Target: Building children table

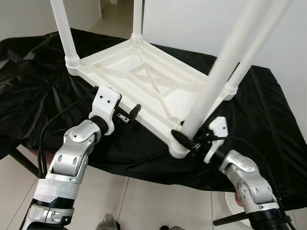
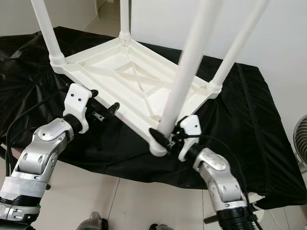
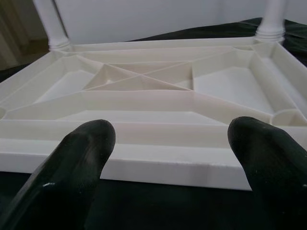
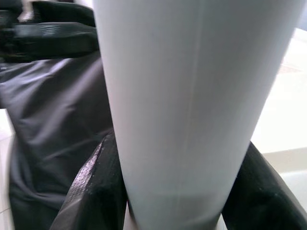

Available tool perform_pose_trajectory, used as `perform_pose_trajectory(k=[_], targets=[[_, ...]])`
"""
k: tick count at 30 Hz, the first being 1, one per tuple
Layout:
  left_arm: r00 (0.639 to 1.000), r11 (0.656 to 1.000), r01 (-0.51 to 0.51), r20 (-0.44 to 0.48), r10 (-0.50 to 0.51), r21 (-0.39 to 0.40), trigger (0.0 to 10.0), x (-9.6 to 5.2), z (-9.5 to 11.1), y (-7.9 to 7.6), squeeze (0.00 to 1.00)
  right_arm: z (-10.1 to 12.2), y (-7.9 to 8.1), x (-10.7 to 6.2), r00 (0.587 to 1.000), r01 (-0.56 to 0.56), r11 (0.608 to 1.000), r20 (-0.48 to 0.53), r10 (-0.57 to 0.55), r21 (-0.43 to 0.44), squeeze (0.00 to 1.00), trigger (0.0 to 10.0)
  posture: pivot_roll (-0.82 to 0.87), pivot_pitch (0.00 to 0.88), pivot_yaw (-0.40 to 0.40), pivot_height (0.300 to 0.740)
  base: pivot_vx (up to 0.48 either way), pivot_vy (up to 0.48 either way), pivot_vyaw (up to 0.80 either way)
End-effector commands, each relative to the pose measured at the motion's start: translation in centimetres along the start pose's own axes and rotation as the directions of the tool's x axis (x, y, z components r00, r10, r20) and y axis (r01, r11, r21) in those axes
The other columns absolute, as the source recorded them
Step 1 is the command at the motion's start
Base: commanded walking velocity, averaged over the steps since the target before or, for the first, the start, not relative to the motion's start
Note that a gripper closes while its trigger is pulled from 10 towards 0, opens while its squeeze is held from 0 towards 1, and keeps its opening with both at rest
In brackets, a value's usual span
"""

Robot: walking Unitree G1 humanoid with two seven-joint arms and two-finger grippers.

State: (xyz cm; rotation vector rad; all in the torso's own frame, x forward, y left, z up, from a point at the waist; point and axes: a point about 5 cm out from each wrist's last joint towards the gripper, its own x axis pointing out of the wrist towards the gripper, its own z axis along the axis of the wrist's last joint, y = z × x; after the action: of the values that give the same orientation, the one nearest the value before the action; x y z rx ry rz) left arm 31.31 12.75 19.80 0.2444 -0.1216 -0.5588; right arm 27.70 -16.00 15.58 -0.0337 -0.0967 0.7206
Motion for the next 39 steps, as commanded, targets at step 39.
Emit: perform_pose_trajectory(k=[39], targets=[[0.91,0.911,0.413,0.04,-0.413,0.009,10.0,0.7,-0.7,-10.0,0.0,-3.0,-0.7,-1.9,0.866,0.495,0.869,-0.075,-0.494,-0.008,0.0,0.0,0.08,0.091,-0.037,0.74,0.0,0.0,0.0]])
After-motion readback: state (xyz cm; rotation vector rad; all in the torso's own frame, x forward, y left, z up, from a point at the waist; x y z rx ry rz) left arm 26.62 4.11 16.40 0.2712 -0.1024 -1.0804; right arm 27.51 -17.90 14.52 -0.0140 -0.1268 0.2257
